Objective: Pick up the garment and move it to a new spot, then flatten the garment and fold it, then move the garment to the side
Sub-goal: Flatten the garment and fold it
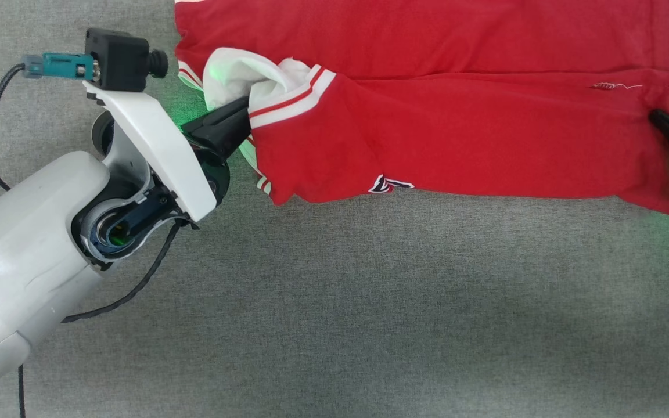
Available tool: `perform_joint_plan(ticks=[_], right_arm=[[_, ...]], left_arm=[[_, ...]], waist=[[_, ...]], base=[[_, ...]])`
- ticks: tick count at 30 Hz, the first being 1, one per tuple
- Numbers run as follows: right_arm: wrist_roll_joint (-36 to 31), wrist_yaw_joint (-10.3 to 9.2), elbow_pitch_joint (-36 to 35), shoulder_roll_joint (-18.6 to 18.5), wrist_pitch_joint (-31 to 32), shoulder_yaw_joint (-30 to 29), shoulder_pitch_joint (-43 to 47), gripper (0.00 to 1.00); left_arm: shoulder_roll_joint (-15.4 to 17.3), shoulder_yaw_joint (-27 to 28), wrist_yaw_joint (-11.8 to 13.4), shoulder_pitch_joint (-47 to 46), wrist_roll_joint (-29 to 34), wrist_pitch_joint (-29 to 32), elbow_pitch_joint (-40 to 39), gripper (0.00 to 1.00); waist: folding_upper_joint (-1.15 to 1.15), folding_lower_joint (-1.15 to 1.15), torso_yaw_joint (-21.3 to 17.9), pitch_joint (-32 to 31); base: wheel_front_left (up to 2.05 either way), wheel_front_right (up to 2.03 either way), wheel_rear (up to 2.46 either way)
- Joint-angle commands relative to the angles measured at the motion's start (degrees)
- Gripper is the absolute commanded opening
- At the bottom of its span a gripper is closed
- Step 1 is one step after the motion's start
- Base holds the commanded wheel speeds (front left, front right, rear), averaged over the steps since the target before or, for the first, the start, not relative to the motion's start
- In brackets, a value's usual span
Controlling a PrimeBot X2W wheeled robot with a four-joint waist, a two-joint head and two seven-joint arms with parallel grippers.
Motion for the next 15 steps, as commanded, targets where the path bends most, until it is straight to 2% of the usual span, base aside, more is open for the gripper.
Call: perform_joint_plan(ticks=[1,6,7,8,9,10,15], right_arm=[[0.38,0.00,0.20,-0.19,-0.63,0.17,-0.69,0.00],[0.45,0.00,1.41,-1.11,-2.70,1.98,-1.35,0.00],[0.07,0.00,1.67,-1.40,-3.30,2.37,-1.43,0.31],[-0.13,0.00,1.87,-1.63,-3.83,2.78,-1.45,0.49],[-0.18,0.00,2.10,-1.84,-4.35,3.08,-1.42,0.91],[-0.37,0.00,2.38,-2.08,-4.87,3.18,-1.29,1.00],[-1.09,0.00,3.09,-3.12,-6.72,3.84,0.47,1.00]], left_arm=[[0.26,-0.41,0.21,0.67,-0.87,-0.19,0.96,0.00],[0.95,-2.08,0.22,-0.35,1.13,0.73,1.65,0.02],[1.17,-2.83,0.22,-0.68,1.69,1.11,1.83,0.42],[1.36,-3.30,0.22,-1.19,2.59,1.18,2.04,0.80],[1.64,-3.70,0.22,-1.75,3.50,1.02,2.28,1.00],[1.97,-4.15,0.21,-2.24,4.52,1.07,2.34,1.00],[4.17,-5.74,0.19,-4.09,7.35,2.03,0.87,1.00]], waist=[[0.00,0.00,0.07,0.08],[0.00,0.00,0.30,-0.34],[0.00,0.00,0.38,-0.69],[0.00,0.00,0.47,-1.12],[0.00,0.00,0.55,-1.62],[0.00,0.00,0.67,-2.21],[0.00,0.00,1.50,-5.77]], base=[[0.00,0.00,0.00],[0.00,0.00,0.00],[0.00,0.00,0.00],[0.00,0.00,0.00],[0.00,0.00,0.00],[0.00,0.00,0.00],[0.00,0.00,0.00]])
